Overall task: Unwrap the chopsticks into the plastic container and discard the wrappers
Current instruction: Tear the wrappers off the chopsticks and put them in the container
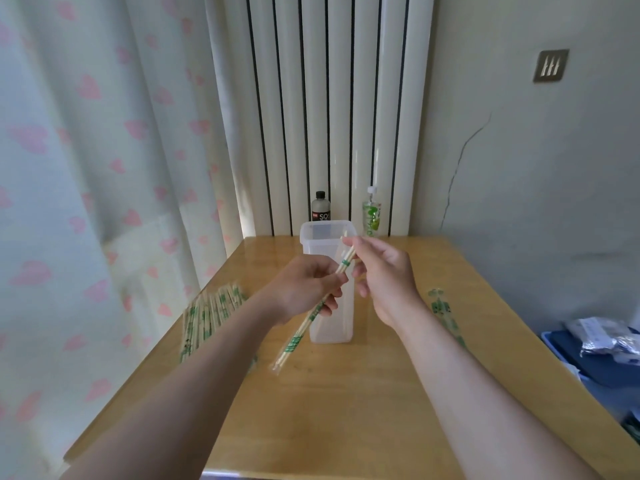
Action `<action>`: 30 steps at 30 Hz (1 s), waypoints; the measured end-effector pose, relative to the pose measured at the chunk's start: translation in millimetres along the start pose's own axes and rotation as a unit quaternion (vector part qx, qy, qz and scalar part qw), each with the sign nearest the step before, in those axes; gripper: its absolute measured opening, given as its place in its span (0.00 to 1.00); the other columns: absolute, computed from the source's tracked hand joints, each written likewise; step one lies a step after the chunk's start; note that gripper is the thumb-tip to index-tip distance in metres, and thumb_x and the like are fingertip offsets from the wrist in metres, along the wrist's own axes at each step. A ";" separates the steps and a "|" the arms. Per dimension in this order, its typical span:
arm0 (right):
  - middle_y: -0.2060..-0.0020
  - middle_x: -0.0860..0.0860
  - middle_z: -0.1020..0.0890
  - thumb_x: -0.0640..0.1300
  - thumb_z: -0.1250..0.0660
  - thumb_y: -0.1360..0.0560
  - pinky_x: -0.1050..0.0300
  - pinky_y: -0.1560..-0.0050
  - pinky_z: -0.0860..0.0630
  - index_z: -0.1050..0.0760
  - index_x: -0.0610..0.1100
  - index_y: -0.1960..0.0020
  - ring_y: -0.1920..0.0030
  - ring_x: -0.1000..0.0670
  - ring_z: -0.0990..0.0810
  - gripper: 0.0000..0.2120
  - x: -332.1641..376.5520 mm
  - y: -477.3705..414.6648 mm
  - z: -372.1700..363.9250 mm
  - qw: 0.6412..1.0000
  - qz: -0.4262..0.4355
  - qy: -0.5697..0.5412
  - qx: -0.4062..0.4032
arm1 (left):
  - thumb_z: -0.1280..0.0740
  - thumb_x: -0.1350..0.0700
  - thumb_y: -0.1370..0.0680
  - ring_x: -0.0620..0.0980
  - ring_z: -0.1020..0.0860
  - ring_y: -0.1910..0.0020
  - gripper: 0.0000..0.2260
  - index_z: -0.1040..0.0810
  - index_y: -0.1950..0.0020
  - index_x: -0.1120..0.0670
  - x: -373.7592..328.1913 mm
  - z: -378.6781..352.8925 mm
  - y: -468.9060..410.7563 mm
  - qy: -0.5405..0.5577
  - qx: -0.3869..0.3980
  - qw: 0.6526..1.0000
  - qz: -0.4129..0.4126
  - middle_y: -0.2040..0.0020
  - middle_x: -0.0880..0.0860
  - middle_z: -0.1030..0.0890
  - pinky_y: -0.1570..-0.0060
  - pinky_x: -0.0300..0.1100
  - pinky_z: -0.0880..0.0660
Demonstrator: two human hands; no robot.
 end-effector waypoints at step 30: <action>0.72 0.50 0.20 0.41 0.32 0.18 0.57 0.61 0.18 0.23 0.39 0.58 0.71 0.52 0.19 0.11 55.7 -36.7 65.1 0.948 0.057 -0.173 -0.260 | 0.33 0.55 0.20 0.46 0.34 0.74 0.08 0.18 0.54 0.57 43.2 110.4 23.6 -0.005 -0.252 0.967 0.035 0.73 0.47 0.29 0.71 0.41 0.38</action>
Point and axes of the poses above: each hand's wrist, its own y-axis away from the middle knuckle, its own z-axis out of the back of the hand, x = y × z, the point moved 10 cm from there along -y, towards the middle knuckle
